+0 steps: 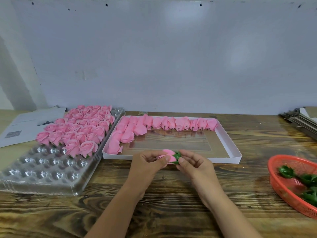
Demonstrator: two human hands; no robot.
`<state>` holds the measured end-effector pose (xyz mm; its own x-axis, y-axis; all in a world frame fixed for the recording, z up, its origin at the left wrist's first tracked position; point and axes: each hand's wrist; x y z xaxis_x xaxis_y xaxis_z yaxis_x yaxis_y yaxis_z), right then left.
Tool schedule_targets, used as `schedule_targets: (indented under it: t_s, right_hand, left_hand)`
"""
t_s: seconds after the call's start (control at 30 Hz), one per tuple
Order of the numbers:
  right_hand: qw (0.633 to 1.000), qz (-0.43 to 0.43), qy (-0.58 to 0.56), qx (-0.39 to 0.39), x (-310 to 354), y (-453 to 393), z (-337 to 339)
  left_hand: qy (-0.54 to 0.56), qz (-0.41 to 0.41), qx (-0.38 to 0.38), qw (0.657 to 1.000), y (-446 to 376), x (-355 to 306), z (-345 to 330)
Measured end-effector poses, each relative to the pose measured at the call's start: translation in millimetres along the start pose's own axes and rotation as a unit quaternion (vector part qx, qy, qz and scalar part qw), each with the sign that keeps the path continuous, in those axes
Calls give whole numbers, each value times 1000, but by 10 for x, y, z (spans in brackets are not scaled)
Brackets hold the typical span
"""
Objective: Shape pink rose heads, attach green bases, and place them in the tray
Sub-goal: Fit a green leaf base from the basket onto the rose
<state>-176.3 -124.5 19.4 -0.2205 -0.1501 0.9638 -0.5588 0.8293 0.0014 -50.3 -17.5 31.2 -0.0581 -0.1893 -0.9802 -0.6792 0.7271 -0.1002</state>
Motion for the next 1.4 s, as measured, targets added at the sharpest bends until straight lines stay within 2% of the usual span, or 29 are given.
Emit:
schedule_targets:
  t_s: [0.27,0.4,0.53,0.87,1.0,1.1,1.23,1.4]
  right_hand:
    - [998,41,38,-2,-26,15,-15]
    - [990,89,105,13,-28,31,-40]
    - [989,107,104,12,-42,26,-28]
    - [995,78,54,39,-49,48,-19]
    - [992,102,63,50,-20,79,-40]
    - [989,115,79,42,-35,74,-44]
    - [993,86,79,4,-65,32,-22]
    - [990,92,109,8,-68,64,-49]
  left_hand:
    - [56,53,9,997,-10,-10,31]
    - [92,87,30,991,-28,-6,55]
    - [131,119,39,983,-41,-15,66]
    - [181,150,67,970,-40,-19,70]
    - [180,151,61,970,-42,-21,69]
    - [175,153,54,971,-44,-18,60]
    - [181,158,64,969,-53,-2,47]
    - [167,148,47,974,-53,32,28]
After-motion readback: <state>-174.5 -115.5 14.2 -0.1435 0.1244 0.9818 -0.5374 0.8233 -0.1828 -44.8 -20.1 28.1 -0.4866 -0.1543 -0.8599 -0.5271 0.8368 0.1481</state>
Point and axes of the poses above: each hand's wrist, its own y-axis away from the middle knuckle, its own z-axis out of the back of the hand, x = y × z, and after that the axes turned 5 degrees about -x, right-handed
